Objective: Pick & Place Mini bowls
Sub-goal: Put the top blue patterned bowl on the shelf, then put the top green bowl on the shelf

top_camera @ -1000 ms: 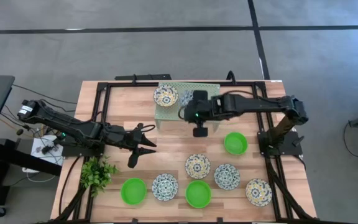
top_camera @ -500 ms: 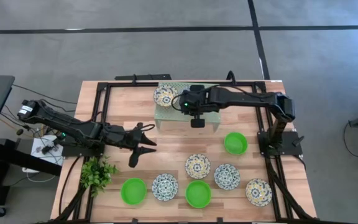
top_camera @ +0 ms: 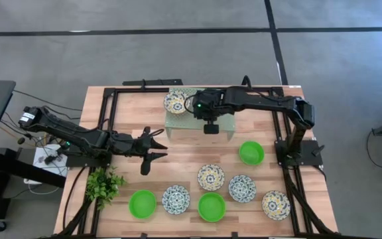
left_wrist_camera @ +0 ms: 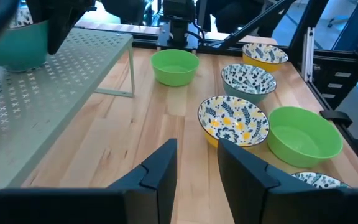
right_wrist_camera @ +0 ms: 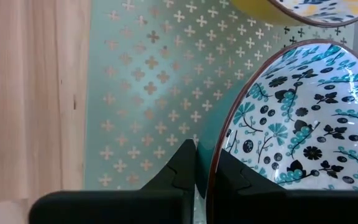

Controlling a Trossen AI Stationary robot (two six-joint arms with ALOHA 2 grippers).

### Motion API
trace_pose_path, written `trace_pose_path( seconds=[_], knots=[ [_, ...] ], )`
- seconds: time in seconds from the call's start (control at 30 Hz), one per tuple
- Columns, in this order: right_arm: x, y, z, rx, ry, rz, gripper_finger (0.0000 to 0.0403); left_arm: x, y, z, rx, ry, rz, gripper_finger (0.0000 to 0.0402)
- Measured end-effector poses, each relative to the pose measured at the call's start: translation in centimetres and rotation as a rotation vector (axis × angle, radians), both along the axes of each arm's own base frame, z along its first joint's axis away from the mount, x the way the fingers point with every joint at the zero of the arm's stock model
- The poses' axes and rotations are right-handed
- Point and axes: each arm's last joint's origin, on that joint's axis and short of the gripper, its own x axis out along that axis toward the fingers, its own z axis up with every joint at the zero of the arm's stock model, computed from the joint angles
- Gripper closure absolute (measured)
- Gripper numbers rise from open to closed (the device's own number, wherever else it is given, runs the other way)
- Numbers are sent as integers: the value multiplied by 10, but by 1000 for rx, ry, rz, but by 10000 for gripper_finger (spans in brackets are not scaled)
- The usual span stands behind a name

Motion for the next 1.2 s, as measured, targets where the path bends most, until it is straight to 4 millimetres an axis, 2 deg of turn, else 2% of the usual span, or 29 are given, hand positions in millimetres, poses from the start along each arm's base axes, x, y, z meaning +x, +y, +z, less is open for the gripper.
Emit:
trace_pose_path(
  seconds=[0.3, 0.77, 1.2],
  knots=[
    [-1, -3, 0, 3, -1, -8, 355, 0, 0, 0, 0, 0, 0, 286],
    [-4, 1, 0, 28, 28, -37, 350, 0, 0, 0, -6, 0, 3, 286],
    [-2, 1, 19, 56, -26, -50, 350, 0, 0, 0, -6, 0, 2, 286]
  ],
)
